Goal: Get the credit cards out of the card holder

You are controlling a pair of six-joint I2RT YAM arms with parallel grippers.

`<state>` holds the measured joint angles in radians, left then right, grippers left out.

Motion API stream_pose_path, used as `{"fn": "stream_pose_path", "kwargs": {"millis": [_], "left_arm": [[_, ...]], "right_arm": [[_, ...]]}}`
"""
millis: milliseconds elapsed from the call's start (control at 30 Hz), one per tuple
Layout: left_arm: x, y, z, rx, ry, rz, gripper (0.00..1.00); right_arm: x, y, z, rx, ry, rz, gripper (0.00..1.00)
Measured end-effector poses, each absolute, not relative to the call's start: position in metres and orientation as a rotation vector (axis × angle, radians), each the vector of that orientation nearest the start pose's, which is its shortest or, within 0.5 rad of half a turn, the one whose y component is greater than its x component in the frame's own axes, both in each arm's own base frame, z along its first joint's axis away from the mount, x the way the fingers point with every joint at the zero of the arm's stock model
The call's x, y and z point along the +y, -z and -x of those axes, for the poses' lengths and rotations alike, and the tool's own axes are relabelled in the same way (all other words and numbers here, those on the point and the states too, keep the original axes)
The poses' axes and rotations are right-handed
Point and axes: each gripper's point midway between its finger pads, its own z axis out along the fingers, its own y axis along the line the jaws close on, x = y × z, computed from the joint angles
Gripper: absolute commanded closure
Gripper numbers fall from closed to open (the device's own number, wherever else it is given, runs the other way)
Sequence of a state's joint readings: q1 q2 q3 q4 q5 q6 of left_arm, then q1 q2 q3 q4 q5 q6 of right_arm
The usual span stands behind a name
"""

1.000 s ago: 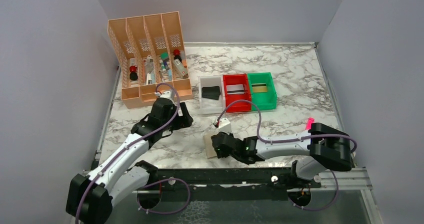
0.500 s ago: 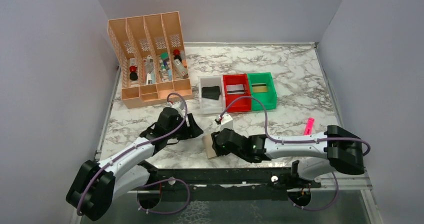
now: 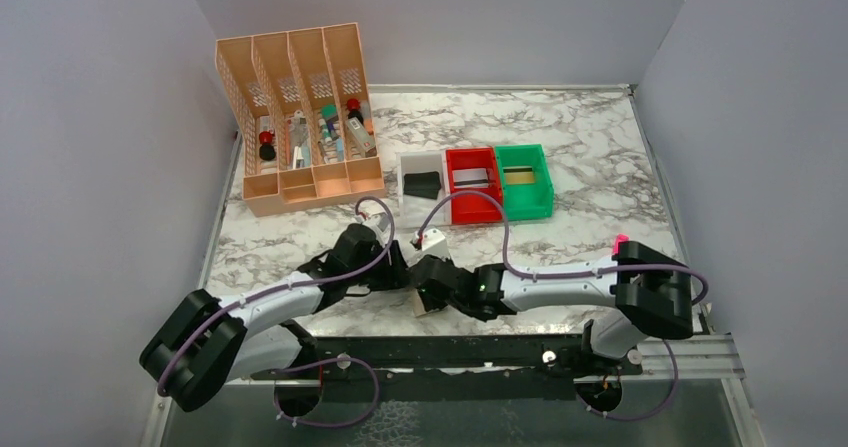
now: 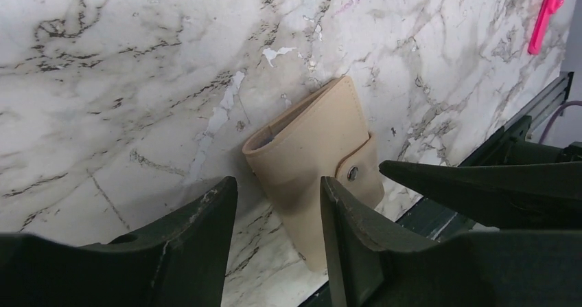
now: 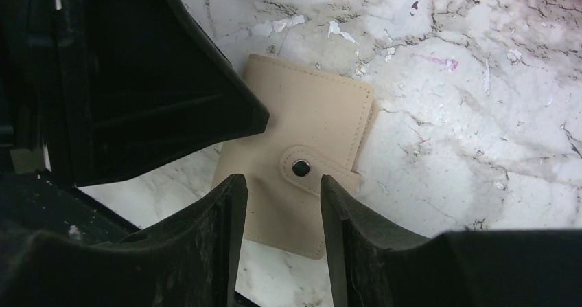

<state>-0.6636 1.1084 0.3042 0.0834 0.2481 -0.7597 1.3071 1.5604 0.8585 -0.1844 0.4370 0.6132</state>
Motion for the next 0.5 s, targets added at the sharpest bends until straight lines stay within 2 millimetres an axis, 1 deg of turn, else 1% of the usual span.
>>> {"fn": "stream_pose_path", "kwargs": {"millis": [33, 133, 200, 400, 500], "left_arm": [[-0.226, -0.033, -0.171, 2.49, 0.967, -0.023, 0.52], [-0.23, -0.032, -0.172, 2.488, 0.969, -0.033, 0.61], [-0.23, -0.031, -0.173, 2.488, 0.962, -0.028, 0.63], [-0.223, -0.03, -0.168, 2.451, 0.971, 0.005, 0.62], [-0.221, -0.03, -0.165, 2.442, 0.976, 0.004, 0.59]], "right_arm": [[0.344, -0.054, -0.147, 2.3, -0.382, 0.64, 0.52], [0.344, -0.05, -0.149, 2.301, -0.348, 0.671, 0.52], [0.345, -0.047, -0.152, 2.299, -0.314, 0.683, 0.53], [0.339, -0.038, -0.159, 2.289, -0.22, 0.707, 0.53], [0.339, -0.036, -0.161, 2.283, -0.206, 0.709, 0.56]]}}
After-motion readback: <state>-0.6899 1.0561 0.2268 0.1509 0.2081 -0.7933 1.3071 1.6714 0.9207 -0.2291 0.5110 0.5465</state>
